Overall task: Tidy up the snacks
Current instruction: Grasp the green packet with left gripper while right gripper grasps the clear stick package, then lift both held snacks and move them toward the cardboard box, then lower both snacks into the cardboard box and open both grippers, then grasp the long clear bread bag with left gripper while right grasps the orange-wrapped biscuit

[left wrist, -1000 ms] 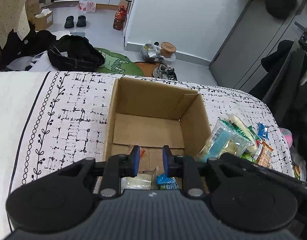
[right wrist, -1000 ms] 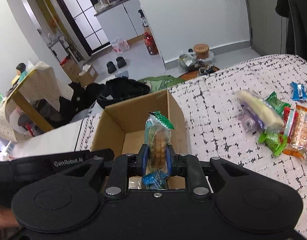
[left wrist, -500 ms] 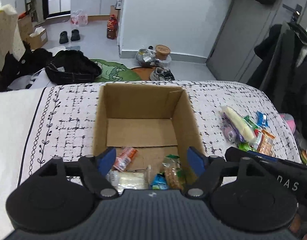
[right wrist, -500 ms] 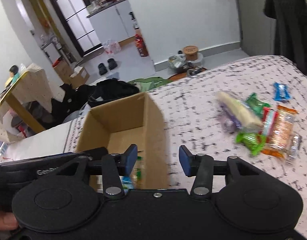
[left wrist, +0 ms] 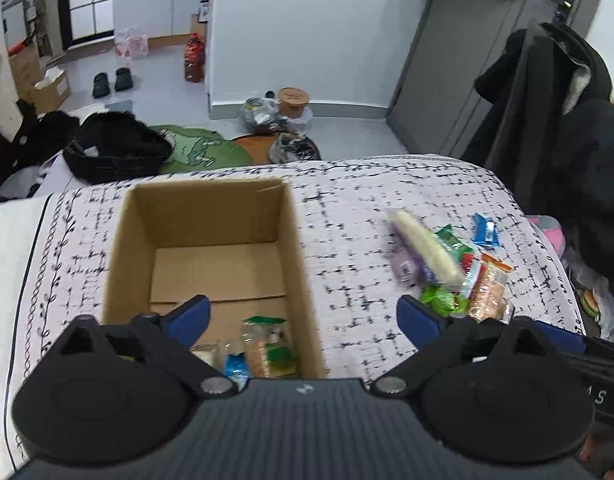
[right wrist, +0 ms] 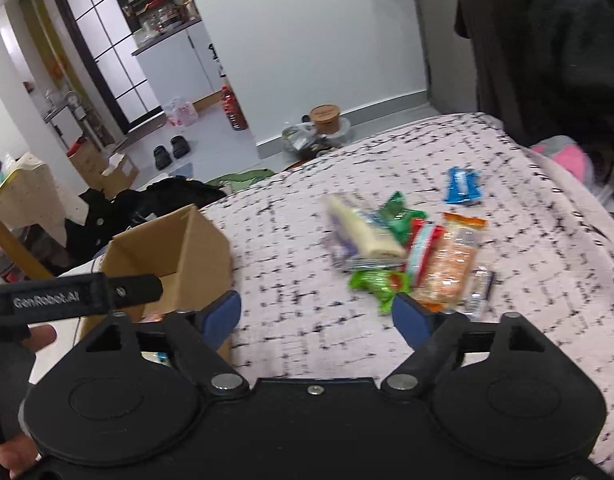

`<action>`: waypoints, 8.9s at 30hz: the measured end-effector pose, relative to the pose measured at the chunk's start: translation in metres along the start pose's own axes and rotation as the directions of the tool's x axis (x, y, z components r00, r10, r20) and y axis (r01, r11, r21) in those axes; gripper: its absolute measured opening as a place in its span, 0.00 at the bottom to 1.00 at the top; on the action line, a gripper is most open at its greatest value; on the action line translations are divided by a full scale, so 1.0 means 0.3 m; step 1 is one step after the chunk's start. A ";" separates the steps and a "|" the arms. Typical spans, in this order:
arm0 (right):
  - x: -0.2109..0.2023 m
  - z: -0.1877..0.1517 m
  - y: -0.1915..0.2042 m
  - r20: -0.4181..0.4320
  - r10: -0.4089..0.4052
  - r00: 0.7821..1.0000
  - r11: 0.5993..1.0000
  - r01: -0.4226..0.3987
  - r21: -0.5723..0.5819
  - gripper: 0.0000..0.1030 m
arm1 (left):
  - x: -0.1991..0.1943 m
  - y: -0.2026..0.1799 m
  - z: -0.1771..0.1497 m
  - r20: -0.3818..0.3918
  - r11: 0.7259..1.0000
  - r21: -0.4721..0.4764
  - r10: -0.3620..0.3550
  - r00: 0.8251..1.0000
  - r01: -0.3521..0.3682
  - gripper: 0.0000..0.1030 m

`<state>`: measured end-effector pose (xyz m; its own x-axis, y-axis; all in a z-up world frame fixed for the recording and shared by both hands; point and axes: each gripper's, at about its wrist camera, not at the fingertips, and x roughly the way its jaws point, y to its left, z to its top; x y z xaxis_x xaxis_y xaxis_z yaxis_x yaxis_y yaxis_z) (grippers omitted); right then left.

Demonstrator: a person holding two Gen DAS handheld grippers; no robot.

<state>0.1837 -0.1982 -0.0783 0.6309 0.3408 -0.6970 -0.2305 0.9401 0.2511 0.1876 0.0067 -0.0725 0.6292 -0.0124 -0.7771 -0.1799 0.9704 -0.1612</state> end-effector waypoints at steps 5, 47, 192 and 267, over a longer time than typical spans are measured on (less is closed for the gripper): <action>-0.010 -0.005 -0.086 0.010 -0.022 1.000 0.999 0.021 0.024 0.87 | 0.018 -0.076 0.003 0.003 0.998 0.047 -0.030 1.000 0.030 1.00; 0.217 0.035 -0.399 -0.159 -0.124 0.979 0.979 0.147 0.140 0.41 | 0.428 -0.370 -0.008 -0.166 0.982 0.055 -0.171 0.971 0.183 0.81; 0.015 0.044 -0.118 -0.016 -0.149 0.989 0.987 0.150 0.063 0.60 | 0.076 -0.100 0.017 0.073 0.981 0.031 -0.193 0.979 0.191 0.96; 0.258 0.030 -0.130 -0.112 -0.465 0.878 0.868 0.477 0.135 0.35 | 0.614 -0.186 0.187 -0.203 0.906 -0.161 -0.418 0.885 0.391 0.21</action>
<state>0.2482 -0.2085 -0.1360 0.5783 -0.1382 -0.8040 0.2009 0.9793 -0.0237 0.3560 -0.0363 -0.1724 0.4784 -0.4661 -0.7442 -0.0384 0.8356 -0.5480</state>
